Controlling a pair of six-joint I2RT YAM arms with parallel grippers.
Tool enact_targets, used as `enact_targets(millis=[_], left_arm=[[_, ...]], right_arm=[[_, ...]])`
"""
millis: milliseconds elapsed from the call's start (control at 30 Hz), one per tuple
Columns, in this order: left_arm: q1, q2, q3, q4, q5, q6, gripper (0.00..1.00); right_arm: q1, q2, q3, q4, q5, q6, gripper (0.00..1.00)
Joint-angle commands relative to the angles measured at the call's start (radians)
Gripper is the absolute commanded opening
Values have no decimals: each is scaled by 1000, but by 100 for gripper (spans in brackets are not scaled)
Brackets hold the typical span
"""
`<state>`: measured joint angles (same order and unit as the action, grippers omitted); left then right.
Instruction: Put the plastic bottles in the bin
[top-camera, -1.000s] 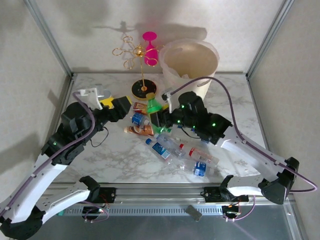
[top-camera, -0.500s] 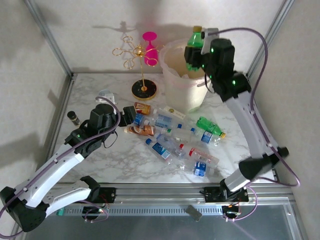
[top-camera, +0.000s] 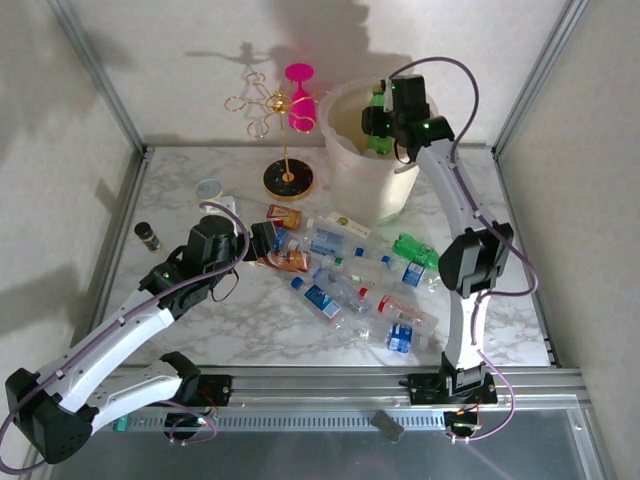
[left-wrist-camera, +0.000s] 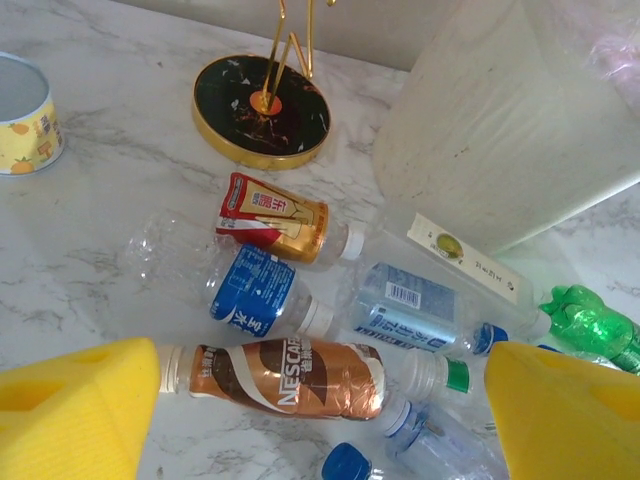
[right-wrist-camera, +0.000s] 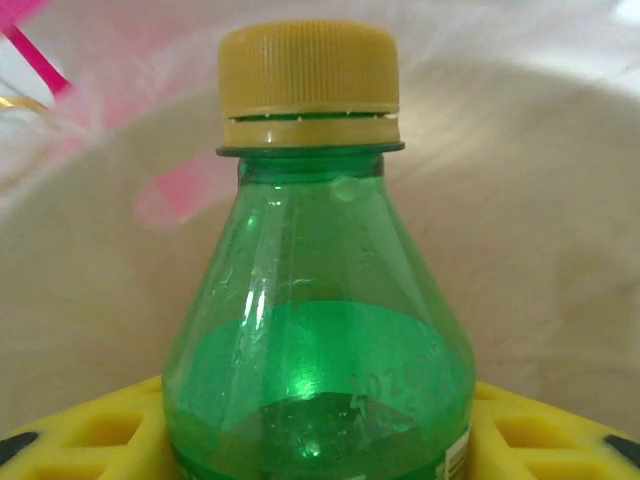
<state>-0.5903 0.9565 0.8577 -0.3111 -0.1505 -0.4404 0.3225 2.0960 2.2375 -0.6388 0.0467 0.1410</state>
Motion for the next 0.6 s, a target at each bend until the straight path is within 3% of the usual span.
enact_targets(millis=[0, 367, 567], left_arm=[[-5, -15, -22, 37, 2, 13, 84], [-5, -16, -23, 41, -4, 12, 84], [-5, -15, -21, 40, -4, 14, 85]], right_arm=[[-11, 28, 65, -31, -28, -14, 44], [-17, 117, 39, -53, -56, -17, 48], [-17, 107, 44, -50, -64, -9, 66]])
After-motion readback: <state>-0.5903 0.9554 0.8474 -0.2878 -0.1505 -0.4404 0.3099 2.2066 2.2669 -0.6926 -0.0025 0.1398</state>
